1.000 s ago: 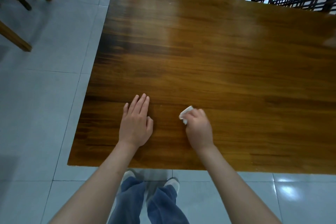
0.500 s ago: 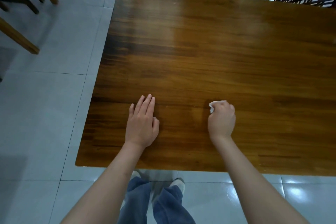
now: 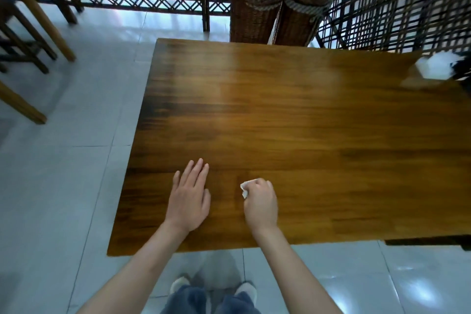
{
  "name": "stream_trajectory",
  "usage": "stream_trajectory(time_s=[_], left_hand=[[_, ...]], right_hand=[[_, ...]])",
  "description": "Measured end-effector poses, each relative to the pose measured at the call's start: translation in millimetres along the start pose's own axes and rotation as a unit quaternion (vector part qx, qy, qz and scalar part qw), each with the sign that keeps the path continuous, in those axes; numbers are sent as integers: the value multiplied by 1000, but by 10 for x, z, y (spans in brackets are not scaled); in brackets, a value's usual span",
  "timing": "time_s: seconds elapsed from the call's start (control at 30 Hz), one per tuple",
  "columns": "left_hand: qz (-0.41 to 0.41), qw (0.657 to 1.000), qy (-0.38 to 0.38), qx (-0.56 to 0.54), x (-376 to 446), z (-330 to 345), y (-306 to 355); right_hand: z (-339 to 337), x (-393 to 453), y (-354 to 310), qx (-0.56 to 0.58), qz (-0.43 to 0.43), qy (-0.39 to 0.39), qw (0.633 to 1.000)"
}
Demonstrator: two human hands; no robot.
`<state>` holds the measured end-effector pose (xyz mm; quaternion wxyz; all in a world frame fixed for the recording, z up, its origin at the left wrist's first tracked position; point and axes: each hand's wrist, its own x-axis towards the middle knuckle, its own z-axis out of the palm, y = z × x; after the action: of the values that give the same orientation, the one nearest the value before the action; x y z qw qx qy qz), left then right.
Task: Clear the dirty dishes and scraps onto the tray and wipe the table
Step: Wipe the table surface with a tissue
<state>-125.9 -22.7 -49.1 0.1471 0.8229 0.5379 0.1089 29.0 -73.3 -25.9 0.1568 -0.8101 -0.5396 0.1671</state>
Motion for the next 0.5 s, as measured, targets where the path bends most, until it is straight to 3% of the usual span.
stream_trajectory(time_s=[0.13,0.3,0.5], left_hand=[[30,998,52,-34,-1,-402,228],[36,991,122,-45,-42,-924,333],[50,991,120,-43,-50,-1246,497]], right_hand=[[-288,-44,-302,77,11,94,993],[-627,-176,-543,122,12,145,982],[-1035,-314,-563,180,55,191,963]])
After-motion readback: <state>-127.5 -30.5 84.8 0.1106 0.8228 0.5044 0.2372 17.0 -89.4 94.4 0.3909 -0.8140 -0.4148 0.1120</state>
